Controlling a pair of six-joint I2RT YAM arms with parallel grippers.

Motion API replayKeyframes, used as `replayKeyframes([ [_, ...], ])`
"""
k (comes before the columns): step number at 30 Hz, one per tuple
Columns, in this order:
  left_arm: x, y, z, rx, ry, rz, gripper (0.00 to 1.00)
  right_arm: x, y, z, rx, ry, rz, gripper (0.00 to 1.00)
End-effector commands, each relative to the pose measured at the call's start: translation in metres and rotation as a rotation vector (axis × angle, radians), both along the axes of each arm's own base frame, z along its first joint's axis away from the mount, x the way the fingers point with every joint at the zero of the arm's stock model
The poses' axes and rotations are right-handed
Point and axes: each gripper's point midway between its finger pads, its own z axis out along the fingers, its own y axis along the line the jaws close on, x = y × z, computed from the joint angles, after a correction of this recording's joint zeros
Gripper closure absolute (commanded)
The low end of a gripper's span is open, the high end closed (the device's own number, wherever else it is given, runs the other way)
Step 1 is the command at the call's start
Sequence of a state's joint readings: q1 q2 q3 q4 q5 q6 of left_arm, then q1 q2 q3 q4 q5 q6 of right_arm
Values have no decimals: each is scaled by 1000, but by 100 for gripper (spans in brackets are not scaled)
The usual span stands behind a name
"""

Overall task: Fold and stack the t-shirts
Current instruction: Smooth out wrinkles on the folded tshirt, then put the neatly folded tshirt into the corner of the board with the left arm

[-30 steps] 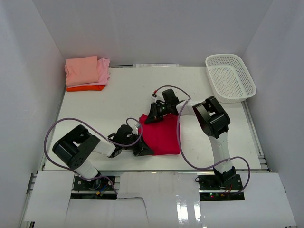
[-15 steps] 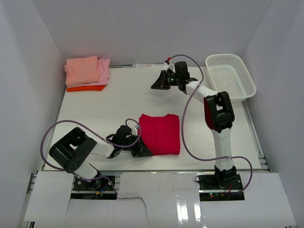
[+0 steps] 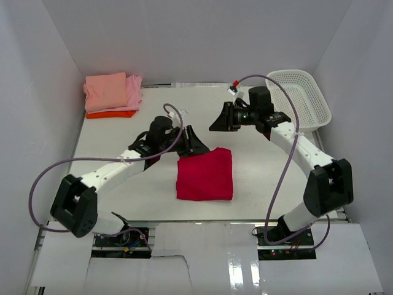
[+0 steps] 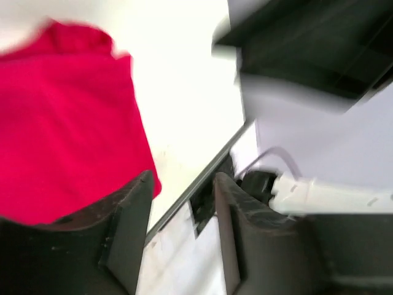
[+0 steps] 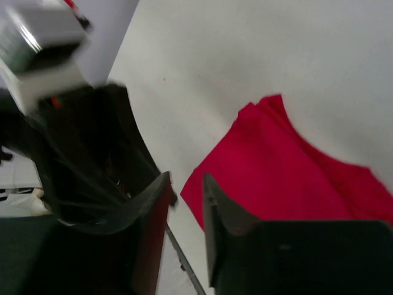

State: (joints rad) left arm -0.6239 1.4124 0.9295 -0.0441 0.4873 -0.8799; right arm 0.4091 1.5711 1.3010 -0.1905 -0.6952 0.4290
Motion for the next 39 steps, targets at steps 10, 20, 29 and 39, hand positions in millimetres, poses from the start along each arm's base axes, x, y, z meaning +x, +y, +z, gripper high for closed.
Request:
replayKeyframes([
  [10,-16,149,-89,129,213,288,2,-110,-62,-47,-137,212,36,27],
  [20,-15,174,-154,359,258,295,3,-130,-71,-33,-132,226,31,25],
  [29,-14,176,-176,436,285,301,4,-135,-76,-30,-136,236,14,25],
  [39,-9,142,-189,498,282,245,4,-146,-81,-36,-133,255,3,25],
])
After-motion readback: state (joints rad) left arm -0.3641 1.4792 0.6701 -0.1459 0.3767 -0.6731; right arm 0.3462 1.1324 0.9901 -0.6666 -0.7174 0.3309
